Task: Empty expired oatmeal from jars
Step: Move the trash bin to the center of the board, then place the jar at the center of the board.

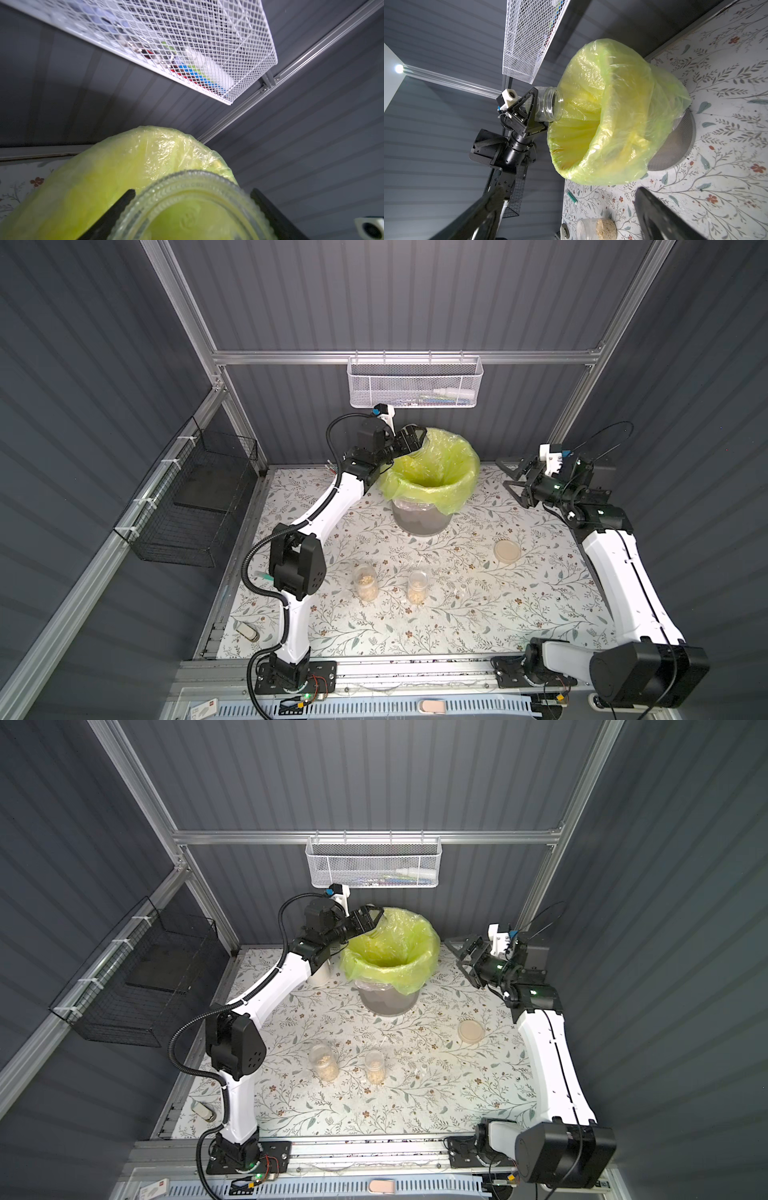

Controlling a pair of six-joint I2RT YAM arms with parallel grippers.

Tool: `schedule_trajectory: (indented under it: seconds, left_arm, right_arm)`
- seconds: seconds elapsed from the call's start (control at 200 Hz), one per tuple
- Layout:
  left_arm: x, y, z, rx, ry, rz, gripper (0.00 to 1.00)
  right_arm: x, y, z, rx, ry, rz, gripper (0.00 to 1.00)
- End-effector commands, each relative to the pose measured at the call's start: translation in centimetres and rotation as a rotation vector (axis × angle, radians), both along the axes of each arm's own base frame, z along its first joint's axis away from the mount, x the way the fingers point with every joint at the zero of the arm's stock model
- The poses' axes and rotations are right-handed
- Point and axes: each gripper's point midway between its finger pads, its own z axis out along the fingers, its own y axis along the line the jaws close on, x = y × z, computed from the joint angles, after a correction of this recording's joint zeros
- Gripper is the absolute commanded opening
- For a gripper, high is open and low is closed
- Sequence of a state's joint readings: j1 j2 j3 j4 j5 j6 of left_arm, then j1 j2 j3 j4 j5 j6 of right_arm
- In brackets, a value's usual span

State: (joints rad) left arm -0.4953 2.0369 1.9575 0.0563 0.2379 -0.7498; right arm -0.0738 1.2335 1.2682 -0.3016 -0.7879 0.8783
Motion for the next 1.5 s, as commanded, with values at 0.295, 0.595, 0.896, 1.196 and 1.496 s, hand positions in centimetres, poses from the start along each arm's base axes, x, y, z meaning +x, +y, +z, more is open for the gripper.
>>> schedule_trajectory:
  seconds: [0.295,0.595,0.896,1.196,1.496]
  left_arm:
    - [-3.2,2.2,7.7,-0.383,0.05,0.065,0.38]
    - [-5.0,1.0,7.9,-0.56,0.096,0.094,0.35]
    - [-6.0,0.7,7.7,-0.607,0.094,0.133,0.35]
    - [-6.6,1.1,6.2,-0.69,0.129,0.206,0.35]
    - [-6.7,0.8,5.7,-0.712,0.152,0.224,0.33]
  right_arm:
    - [0.1,3.0,2.5,0.076,-0.063,0.053,0.99]
    - [-0.1,7.3,4.1,0.172,-0.132,0.136,0.99]
    - [1.0,9.4,4.2,0.236,-0.125,0.092,0.99]
    - [2.7,10.5,2.5,0.335,-0.081,0.025,0.99]
    - [3.6,12.4,2.8,0.346,-0.094,0.011,0.99]
